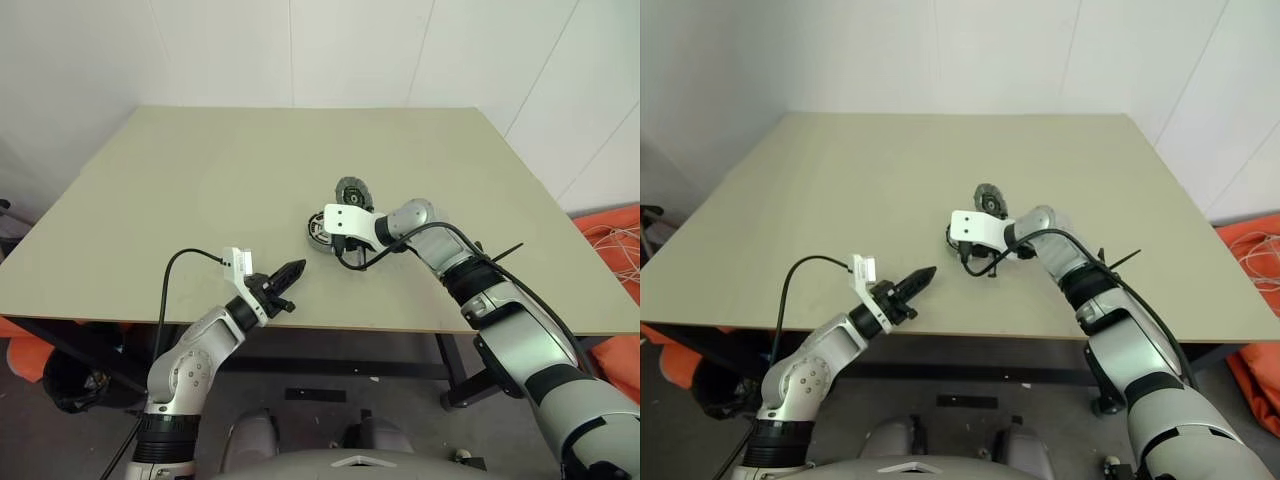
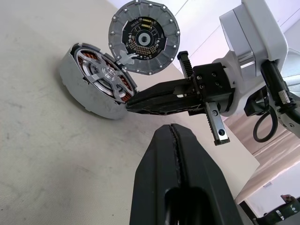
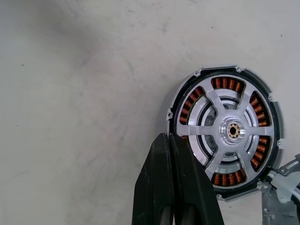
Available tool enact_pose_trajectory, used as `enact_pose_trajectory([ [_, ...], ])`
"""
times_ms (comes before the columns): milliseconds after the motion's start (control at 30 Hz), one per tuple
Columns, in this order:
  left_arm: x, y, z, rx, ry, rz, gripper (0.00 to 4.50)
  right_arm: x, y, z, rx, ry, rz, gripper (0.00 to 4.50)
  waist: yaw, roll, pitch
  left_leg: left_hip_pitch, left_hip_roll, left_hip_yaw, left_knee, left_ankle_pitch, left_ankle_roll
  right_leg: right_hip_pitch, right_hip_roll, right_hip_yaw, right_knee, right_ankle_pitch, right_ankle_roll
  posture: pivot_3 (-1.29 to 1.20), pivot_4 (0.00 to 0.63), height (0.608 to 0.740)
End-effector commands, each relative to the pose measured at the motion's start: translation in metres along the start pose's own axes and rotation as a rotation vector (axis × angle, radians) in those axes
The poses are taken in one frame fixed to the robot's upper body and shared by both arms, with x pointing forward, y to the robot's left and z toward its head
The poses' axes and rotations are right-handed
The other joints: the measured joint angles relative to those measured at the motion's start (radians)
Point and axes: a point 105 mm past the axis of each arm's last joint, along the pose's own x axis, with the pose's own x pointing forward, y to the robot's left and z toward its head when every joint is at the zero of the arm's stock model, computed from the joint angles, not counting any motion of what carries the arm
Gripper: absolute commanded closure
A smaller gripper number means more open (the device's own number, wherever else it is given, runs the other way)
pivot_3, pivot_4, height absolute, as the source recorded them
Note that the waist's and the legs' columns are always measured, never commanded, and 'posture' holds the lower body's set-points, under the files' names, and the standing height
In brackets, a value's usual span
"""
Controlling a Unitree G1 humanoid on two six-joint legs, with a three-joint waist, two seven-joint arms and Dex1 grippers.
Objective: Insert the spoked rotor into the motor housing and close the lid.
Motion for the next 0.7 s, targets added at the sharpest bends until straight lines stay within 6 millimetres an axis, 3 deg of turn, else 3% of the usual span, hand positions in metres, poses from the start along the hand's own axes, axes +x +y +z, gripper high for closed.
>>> enact_pose_trajectory([
  [33,0.001,-0.007,0.009,0.025,-0.034,-0.026,4.5,-0.006,0.004,0.019,0.049,-0.074,0.042,4.46,0.0,0.0,0.0,0.0,0.0,0.0,0.0,0.0,0.0,0.0,0.0,0.0,0.0,0.0,0.0,0.0,0.0,0.74],
  [400,0.002,-0.007,0.009,0.021,-0.032,-0.029,4.5,-0.012,0.023,0.035,0.13,-0.101,0.107,4.46,0.0,0.0,0.0,0.0,0.0,0.0,0.0,0.0,0.001,-0.001,0.0,0.0,0.0,0.0,0.0,0.0,0.0,0.74],
  [700,0.001,-0.008,0.008,0.02,-0.03,-0.031,4.5,0.009,0.023,0.04,0.265,-0.092,0.011,4.46,0.0,0.0,0.0,0.001,0.0,0.0,0.0,0.0,-0.001,0.0,0.0,0.0,0.002,0.0,0.0,0.0,0.0,0.74],
])
